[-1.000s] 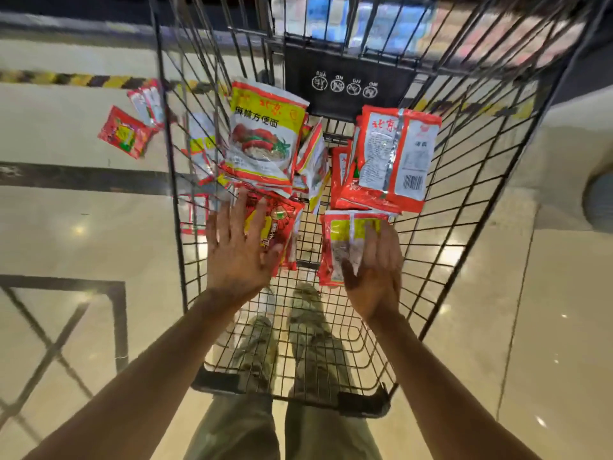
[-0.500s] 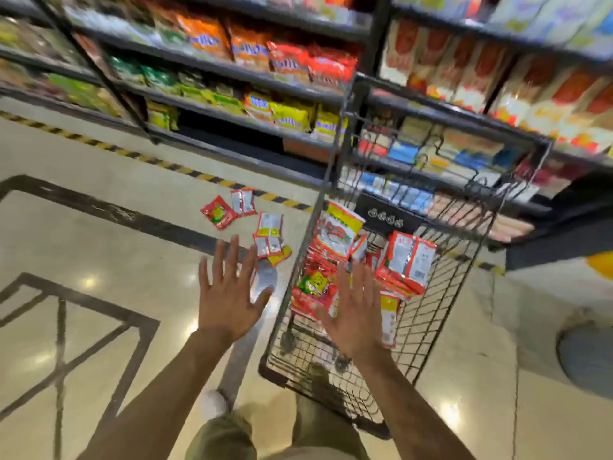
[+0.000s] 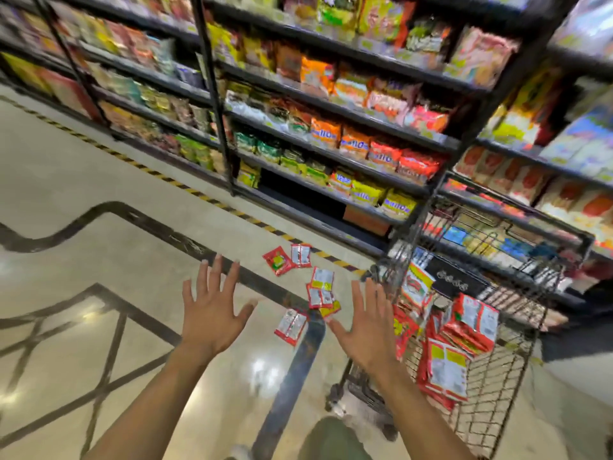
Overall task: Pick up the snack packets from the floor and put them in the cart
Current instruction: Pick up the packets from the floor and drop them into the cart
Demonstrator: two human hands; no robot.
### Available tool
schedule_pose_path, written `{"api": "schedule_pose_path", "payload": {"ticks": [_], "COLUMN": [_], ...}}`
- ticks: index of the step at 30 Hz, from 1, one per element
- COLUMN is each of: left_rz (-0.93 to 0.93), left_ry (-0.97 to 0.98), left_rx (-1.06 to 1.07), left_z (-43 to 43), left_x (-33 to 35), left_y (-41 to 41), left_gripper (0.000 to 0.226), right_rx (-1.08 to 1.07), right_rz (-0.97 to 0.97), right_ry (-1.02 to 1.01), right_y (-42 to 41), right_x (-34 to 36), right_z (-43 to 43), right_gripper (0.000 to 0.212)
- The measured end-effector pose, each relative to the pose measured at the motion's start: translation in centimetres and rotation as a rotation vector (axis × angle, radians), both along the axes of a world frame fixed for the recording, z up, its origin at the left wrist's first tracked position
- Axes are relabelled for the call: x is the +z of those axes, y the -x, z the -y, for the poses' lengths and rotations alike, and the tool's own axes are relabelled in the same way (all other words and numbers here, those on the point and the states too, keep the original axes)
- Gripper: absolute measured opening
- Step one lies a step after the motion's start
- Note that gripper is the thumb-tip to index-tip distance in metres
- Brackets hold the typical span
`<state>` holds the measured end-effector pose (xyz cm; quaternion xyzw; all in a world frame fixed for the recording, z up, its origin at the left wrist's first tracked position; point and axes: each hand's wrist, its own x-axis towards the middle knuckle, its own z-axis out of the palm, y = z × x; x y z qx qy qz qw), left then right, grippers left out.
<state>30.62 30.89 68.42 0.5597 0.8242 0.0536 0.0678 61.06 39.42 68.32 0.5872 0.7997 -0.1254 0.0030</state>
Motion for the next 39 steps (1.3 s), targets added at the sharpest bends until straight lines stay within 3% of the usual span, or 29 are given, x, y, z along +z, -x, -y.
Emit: {"api": "schedule_pose_path", "payload": {"ticks": [6,12,27,39], "left_rz": [0.003,-0.034,-0.188,-0.197], "left_ry": [0.016,0.053,0.172,0.249], "left_rx": [-0.056,-0.156,-0.576,-1.009], "left_z": [0.8,-5.2,-33.3,-52.1], "left_x": [0.7,0.5,-3.1,-9.9], "left_y": [6.5,10.6,18.5,17.9], "left_gripper": [0.091,0.093,0.086,0.087], "right_rx": [0.003,-0.107,-0.502,-0.863], "right_rz": [-0.009,-0.015,-0.140,-0.111], "right_ry": [-0.031,-0.011,0.154,0.161], "right_y": [6.2,9.9,17.8,21.4], "right_x": [0.9,-0.7,-6.0,-11.7], "right_z": [1.4,-2.0,-19.8,-25.7], "right_gripper": [0.108,0.107,0.100,0.093]}}
